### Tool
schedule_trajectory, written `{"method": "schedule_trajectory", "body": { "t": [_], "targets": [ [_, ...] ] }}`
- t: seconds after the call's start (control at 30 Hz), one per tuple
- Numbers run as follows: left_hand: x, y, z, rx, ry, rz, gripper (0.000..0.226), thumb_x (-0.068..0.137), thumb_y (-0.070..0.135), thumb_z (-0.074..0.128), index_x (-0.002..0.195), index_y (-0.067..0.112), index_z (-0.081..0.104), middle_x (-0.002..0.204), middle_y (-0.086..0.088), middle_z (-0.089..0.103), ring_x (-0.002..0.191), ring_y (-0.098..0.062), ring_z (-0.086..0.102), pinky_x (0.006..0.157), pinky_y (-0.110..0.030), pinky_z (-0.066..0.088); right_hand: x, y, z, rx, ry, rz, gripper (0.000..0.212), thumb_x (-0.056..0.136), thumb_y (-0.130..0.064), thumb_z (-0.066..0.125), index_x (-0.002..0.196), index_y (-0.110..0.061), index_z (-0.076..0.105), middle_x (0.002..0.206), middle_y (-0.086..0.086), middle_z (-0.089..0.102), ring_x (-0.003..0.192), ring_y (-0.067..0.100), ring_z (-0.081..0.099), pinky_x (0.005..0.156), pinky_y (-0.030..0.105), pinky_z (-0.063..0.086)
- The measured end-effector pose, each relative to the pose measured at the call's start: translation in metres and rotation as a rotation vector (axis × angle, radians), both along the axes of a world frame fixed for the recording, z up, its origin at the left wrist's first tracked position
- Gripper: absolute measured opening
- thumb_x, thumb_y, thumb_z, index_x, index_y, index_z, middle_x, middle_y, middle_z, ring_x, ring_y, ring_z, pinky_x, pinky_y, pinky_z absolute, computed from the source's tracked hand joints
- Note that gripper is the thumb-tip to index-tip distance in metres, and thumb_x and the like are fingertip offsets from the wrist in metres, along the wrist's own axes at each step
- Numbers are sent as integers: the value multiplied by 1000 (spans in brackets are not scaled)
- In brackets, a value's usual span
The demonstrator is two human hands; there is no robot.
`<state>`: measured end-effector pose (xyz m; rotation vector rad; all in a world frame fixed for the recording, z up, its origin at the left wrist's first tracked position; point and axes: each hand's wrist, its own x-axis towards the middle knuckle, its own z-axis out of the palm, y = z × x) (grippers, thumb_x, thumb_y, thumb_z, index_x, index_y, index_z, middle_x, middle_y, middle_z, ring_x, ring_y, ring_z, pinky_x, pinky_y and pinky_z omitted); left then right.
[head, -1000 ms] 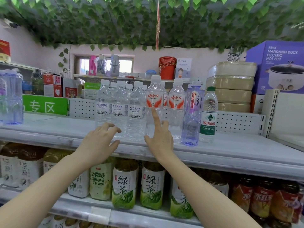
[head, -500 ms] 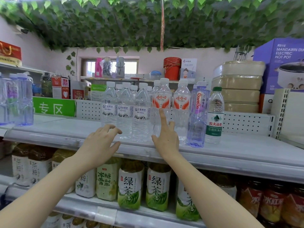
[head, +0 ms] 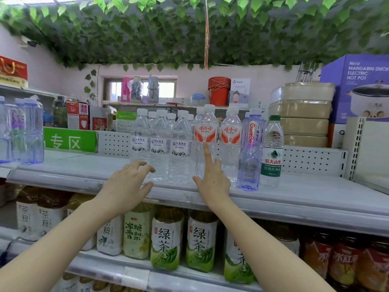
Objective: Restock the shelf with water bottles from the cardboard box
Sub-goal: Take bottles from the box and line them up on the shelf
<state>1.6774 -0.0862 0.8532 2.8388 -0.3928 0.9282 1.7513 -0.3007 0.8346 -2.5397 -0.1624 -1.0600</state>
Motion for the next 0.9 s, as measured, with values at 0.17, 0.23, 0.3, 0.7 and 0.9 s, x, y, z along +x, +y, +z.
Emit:
{"method": "schedule_trajectory", "body": {
  "t": [0.17,0.23,0.3,0.7,0.9],
  "targets": [
    [-2,-1,4,7,8,0,39,96,36,42,133,25,42,141,1,37,125,-19,41,99,-34,38,0,-2,2,-34,-24,-33,104,86,-41,63,143,-43,-24,134,12,42,110,25,50,74,37,52],
    [-2,-3,6,6,8,-5,39,96,36,42,133,25,42,142,1,37,126,-19,41,99,-35,38,0,-4,3,-26,-25,-12,104,86,-39,65,144,-42,-22,130,11,45,113,25,48,75,36,52],
    [-2,-6,8,6,7,-9,39,96,36,42,134,25,42,142,1,37,127,-19,40,99,-35,38,0,-5,4,-5,-14,15,104,85,-36,66,144,-43,-20,130,12,46,114,25,48,75,37,53],
    [3,-16,17,32,3,-21,40,96,37,42,134,25,41,141,2,38,126,-18,41,97,-34,39,-6,-11,11,-9,-23,69,86,88,-17,60,148,-36,0,138,9,36,115,25,48,66,30,47],
    [11,-18,29,40,4,-34,40,97,38,41,135,25,39,142,2,35,123,-19,44,94,-34,41,-14,-12,48,9,-167,133,64,87,-15,61,140,-26,28,134,7,38,114,24,48,74,35,54]
  ]
}}
